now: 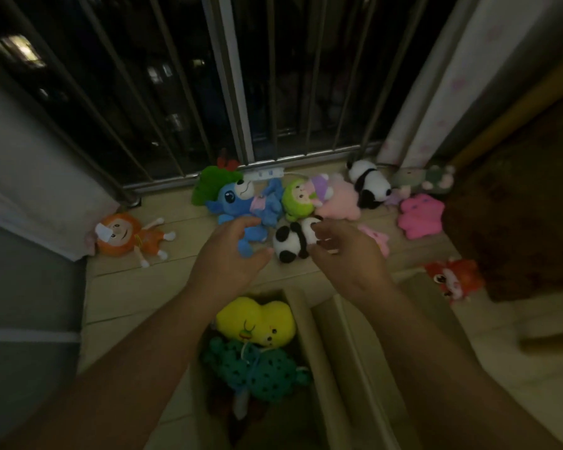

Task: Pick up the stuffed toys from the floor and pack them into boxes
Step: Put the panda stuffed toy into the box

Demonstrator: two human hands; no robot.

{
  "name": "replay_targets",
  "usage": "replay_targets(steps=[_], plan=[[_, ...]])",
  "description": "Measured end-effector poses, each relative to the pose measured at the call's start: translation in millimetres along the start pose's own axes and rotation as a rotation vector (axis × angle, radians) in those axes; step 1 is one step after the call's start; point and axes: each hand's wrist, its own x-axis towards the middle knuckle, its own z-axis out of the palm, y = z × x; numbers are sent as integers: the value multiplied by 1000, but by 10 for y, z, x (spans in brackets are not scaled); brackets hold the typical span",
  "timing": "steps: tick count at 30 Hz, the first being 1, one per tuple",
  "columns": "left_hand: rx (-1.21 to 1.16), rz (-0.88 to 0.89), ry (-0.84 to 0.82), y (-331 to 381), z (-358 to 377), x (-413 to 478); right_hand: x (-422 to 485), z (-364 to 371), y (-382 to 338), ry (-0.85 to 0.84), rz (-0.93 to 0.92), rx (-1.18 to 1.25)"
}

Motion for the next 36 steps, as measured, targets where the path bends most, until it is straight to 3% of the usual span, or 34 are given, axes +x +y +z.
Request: replay_targets(steps=[9, 18, 29, 36], plan=[[-20, 44, -115, 779, -293, -62, -379, -649, -520, 105, 93, 54], [24, 58, -208, 1121, -334, 52, -518, -972, -500, 149, 213, 112], [97, -2, -197, 1064, 296, 592, 119, -919, 133, 4, 227, 94], [123, -46, -237, 570, 612, 1272, 684, -349, 538, 20, 340, 165]])
